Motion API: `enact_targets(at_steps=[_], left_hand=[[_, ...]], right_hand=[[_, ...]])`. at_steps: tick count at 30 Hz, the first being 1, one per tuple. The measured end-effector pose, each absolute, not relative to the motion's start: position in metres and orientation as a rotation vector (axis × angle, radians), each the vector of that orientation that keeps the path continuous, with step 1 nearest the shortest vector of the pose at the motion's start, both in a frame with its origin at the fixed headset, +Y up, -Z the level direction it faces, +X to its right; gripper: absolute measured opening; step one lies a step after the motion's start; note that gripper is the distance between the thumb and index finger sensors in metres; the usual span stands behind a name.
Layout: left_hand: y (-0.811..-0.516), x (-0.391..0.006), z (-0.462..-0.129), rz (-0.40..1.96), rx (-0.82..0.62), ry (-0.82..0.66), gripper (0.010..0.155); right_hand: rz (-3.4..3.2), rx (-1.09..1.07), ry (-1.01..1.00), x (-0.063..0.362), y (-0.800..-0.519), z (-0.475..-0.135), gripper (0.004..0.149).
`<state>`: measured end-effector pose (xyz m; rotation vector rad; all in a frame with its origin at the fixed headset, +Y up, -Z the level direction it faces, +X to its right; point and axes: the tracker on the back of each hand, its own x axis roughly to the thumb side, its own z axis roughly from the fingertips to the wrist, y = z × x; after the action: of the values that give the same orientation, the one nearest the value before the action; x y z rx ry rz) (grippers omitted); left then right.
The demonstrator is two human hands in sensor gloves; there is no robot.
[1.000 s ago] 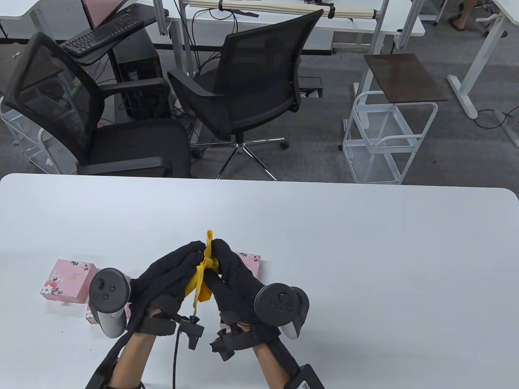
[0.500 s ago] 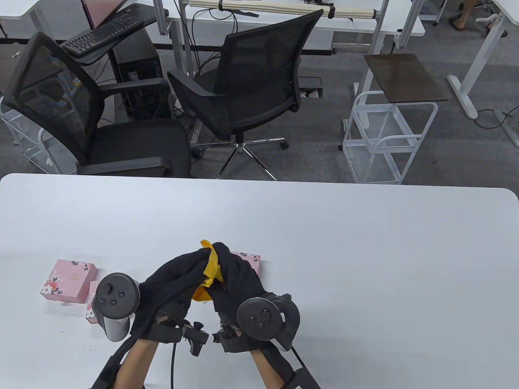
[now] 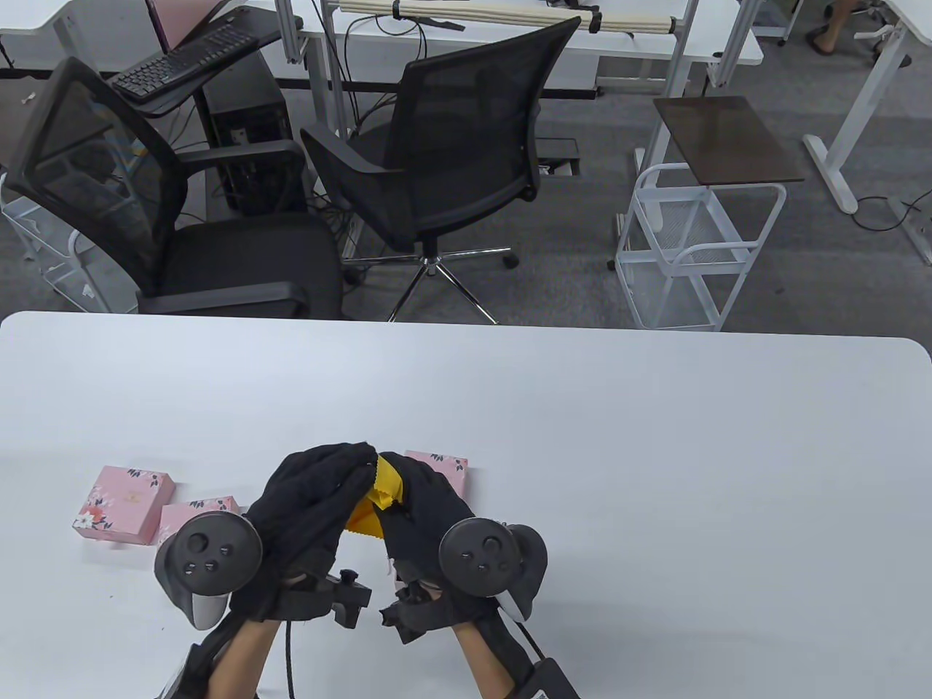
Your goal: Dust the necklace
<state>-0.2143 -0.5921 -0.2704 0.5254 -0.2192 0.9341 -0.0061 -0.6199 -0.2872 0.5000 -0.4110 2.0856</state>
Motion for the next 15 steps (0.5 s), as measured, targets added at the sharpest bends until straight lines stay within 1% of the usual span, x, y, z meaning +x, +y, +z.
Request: enact_targets(at_steps=[2,6,9,13,15], left_hand=[[-0.5928,-0.2161,-0.2726,0.955,0.510,-0.239,0.036],[-0.5935,-0.2171,-0.2759,0.984,0.471,-0.285,0.036],[-0.5923,-0.2176,-0.2781,0.958,0.400,-0.329,0.036],[-0.5915,-0.2189,-0.2800,0.971,0.361,-0.362,0.036],[-0.5910,-0.2186,-0.2795,0.972,0.367,-0.358,0.035]], right_hand=[[2.021,0.522,-0.321,-0.0056,-0.6207,-0.2890,0.039],[1.951,0.518,-0.261,-0.0054,-0.6229,-0.2908,0.043],[1.909,0.518,-0.238,-0.0048,-0.6245,-0.2921,0.045],[1.851,0.526,-0.186,-0.0043,-0.6273,-0.2950,0.040],[1.841,0.532,-0.167,-0.0040,-0.6271,-0.2956,0.039]])
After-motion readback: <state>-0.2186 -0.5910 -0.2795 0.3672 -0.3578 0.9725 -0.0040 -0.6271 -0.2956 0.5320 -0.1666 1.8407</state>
